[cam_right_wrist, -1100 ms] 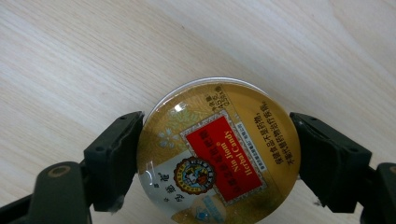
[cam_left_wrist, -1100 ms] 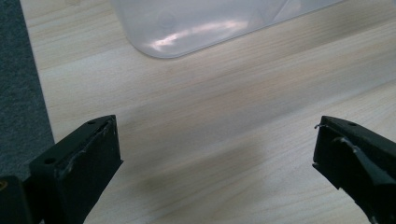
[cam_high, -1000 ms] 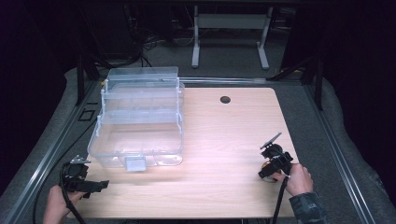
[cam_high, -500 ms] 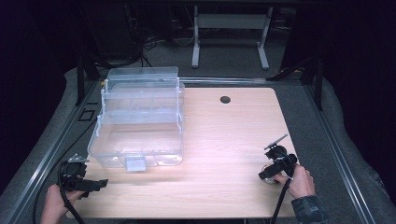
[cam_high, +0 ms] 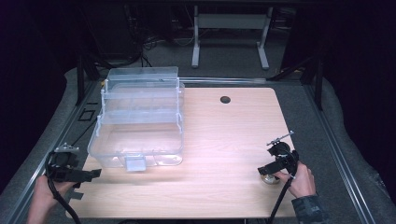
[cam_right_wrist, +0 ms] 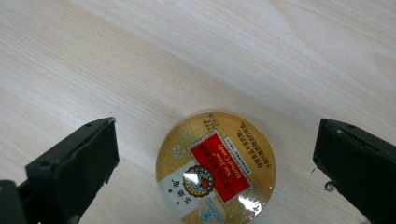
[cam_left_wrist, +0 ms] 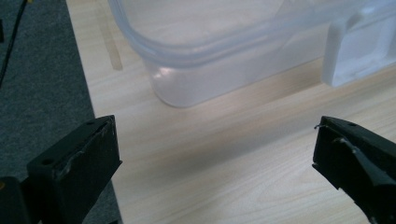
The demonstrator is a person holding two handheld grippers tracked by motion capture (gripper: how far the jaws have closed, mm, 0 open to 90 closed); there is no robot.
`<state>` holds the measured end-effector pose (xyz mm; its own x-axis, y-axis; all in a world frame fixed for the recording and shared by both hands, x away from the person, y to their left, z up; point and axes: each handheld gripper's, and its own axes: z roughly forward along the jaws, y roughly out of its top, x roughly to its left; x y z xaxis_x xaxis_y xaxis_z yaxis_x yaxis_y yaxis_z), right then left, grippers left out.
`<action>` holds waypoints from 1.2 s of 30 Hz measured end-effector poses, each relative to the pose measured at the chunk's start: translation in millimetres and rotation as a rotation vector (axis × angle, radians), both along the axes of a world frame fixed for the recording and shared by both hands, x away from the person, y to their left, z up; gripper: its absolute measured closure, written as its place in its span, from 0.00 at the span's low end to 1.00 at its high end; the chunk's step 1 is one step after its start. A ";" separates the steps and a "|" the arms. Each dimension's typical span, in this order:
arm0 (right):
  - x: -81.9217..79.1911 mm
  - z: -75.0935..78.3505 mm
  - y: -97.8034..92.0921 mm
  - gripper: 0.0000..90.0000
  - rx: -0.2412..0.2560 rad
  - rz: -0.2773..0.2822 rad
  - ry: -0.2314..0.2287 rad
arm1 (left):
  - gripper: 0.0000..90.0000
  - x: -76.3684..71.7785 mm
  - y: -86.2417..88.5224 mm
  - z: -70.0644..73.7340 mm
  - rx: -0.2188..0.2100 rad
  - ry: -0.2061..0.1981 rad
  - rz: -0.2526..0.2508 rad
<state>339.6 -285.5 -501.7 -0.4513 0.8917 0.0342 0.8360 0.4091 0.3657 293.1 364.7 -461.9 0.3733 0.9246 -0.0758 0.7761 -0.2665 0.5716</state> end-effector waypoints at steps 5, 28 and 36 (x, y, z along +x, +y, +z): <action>-0.2 0.0 -1.8 0.00 0.012 -0.007 -0.007 | 0.01 17.4 1.2 20.2 0.003 -0.008 -0.005; -1.0 3.2 -1.9 0.05 0.002 -0.011 -0.019 | 0.18 94.8 2.8 21.9 0.032 0.097 0.045; -2.0 1.5 -4.9 0.07 0.004 -0.010 -0.013 | 0.47 107.5 5.8 7.4 0.045 0.132 0.071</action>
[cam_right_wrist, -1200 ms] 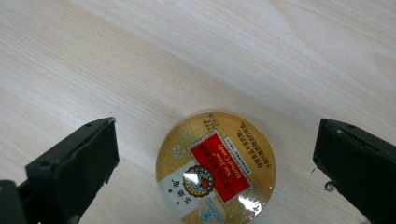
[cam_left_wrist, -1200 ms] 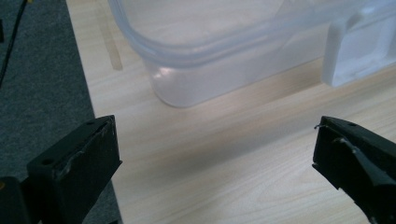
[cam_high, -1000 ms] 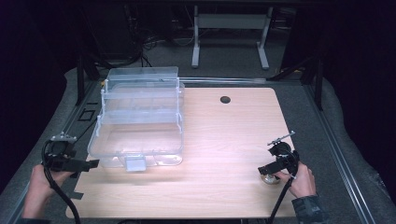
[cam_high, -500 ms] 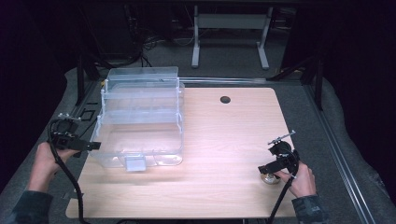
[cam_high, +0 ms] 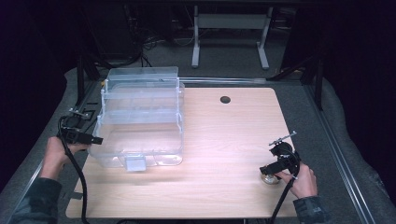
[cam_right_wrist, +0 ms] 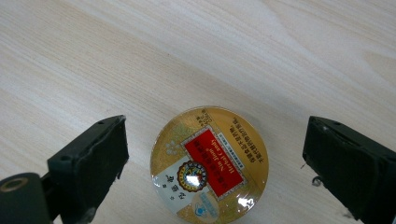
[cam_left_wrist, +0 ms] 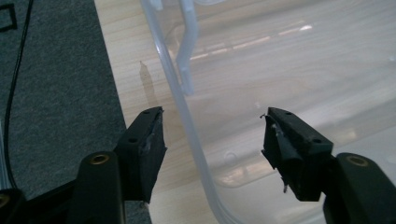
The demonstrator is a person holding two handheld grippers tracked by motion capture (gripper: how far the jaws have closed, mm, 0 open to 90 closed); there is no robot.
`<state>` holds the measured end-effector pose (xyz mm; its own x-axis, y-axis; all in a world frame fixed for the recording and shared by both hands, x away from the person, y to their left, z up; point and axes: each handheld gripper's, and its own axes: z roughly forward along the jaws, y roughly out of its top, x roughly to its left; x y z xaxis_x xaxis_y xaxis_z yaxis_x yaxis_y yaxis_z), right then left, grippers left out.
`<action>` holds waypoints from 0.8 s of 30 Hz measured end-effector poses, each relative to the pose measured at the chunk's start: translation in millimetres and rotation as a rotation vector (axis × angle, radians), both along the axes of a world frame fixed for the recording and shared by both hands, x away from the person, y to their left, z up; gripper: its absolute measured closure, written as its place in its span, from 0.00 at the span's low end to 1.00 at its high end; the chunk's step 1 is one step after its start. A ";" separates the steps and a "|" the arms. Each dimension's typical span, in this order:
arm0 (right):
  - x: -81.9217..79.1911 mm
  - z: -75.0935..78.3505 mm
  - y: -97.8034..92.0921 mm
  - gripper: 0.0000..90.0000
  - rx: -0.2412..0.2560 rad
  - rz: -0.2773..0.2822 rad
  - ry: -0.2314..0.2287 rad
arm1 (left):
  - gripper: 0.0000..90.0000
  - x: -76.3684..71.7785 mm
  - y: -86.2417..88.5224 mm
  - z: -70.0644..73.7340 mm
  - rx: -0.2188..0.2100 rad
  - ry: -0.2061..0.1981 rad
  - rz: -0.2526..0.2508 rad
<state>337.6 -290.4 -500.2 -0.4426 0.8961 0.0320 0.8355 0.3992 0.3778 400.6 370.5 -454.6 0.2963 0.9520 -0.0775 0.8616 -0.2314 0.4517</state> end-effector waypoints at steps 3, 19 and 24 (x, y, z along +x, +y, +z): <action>0.5 0.2 -0.6 0.08 0.002 0.000 -0.002 | 0.58 4.2 -0.4 -3.4 0.007 0.013 0.008; -2.2 -4.3 -6.9 0.11 0.004 -0.010 0.006 | 0.87 16.5 1.8 -9.7 0.044 0.042 0.021; -3.2 -2.8 -8.9 0.11 0.008 -0.016 0.001 | 0.87 14.7 1.0 -10.9 0.066 0.017 -0.019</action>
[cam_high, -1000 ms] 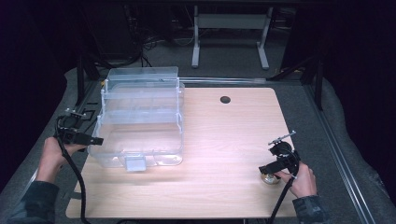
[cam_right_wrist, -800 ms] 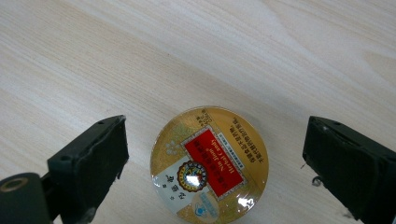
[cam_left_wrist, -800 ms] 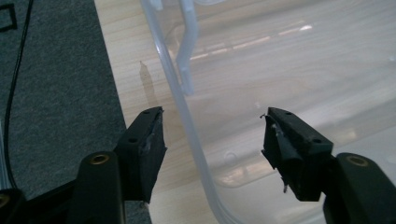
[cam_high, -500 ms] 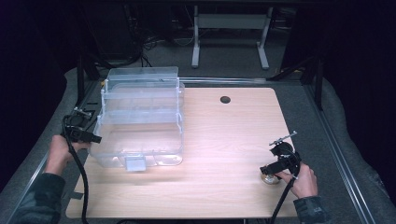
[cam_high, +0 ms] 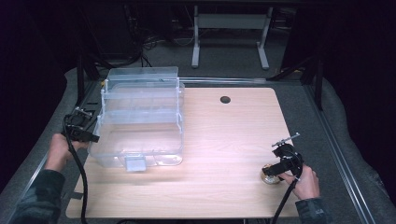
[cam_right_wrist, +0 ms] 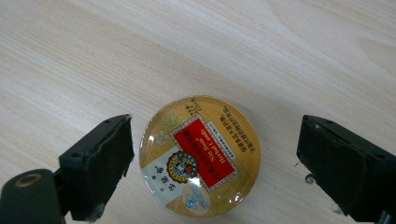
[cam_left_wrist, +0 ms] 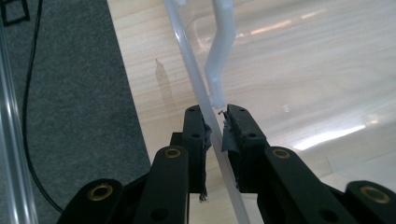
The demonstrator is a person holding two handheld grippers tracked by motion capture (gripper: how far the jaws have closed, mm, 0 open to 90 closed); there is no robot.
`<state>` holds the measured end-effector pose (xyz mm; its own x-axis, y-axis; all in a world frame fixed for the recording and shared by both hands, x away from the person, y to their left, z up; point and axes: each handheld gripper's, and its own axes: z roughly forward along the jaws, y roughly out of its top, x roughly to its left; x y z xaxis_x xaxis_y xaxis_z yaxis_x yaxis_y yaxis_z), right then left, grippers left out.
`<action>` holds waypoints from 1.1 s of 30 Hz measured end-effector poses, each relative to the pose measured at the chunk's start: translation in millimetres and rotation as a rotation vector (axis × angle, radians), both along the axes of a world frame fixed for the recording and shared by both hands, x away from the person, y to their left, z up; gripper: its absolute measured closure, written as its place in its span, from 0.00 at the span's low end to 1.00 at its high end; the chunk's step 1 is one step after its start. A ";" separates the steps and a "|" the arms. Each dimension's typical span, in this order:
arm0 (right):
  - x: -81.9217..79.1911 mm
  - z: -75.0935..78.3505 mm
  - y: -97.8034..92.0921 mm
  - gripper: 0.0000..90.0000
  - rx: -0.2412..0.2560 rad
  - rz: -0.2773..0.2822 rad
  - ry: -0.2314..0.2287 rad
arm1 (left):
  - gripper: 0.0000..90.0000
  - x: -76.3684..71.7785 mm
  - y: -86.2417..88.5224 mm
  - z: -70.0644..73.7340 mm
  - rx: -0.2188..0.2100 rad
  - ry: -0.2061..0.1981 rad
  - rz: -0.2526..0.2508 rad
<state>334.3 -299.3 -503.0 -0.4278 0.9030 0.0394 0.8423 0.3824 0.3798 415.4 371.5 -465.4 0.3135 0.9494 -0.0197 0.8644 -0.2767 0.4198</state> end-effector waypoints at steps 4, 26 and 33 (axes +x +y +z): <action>-0.3 0.2 -2.2 0.11 0.008 -0.004 0.001 | 0.86 -1.9 -0.7 -0.8 0.011 -0.015 -0.015; -0.4 2.5 -2.6 0.11 0.004 0.000 0.005 | 0.84 -8.9 -17.3 -0.7 0.024 -0.013 -0.075; 0.9 2.0 -2.4 0.10 0.006 0.003 0.014 | 0.83 -11.2 -25.3 -1.5 0.028 -0.019 -0.107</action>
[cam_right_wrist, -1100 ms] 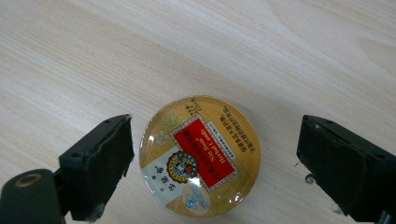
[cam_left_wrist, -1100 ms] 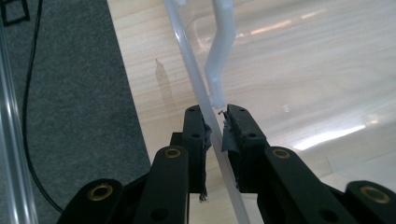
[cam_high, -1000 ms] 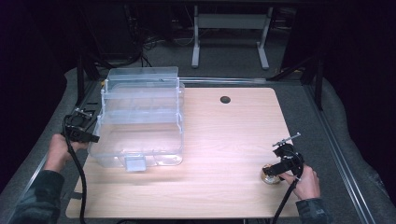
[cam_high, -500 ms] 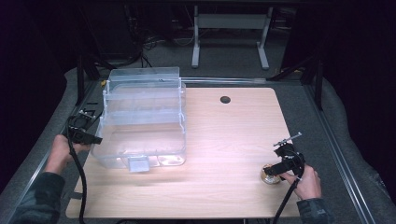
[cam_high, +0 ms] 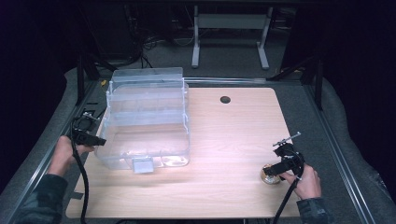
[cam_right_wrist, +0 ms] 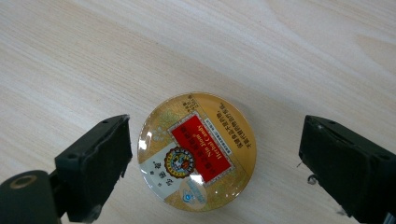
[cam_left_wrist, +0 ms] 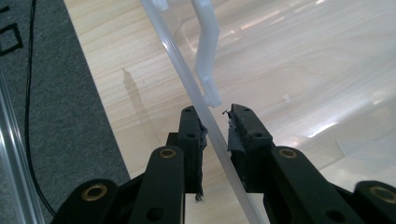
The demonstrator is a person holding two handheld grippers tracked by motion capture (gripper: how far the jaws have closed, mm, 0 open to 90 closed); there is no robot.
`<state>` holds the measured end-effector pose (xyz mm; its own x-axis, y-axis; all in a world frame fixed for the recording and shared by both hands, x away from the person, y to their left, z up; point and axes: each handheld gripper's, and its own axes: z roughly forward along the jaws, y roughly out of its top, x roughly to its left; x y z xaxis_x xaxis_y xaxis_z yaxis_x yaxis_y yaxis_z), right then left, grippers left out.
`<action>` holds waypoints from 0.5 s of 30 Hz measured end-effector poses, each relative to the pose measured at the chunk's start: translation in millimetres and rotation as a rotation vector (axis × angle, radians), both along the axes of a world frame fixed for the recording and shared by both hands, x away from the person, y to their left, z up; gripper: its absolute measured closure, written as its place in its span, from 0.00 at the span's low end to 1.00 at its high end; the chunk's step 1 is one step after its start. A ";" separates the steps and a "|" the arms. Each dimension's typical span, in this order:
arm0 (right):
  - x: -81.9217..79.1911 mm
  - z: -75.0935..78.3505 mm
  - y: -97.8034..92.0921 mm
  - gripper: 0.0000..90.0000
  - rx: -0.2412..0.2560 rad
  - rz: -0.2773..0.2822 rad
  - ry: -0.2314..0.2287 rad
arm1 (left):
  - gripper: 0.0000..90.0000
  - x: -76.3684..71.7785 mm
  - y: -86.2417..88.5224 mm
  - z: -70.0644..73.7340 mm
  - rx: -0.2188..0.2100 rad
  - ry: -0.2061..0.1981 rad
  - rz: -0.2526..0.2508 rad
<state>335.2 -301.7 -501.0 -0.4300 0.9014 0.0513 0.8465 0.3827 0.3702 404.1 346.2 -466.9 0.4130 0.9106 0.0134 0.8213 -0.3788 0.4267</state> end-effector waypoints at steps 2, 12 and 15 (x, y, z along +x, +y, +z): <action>-0.1 1.1 0.7 0.10 -0.002 0.000 -0.003 | 0.83 -0.3 -3.0 0.1 0.000 0.003 -0.009; -1.8 3.0 0.2 0.10 -0.003 0.001 -0.013 | 0.82 -3.6 -20.1 -0.4 -0.012 -0.001 -0.032; -3.2 3.6 -0.7 0.10 -0.007 0.002 -0.013 | 0.82 -4.6 -26.9 -0.2 -0.010 0.001 -0.034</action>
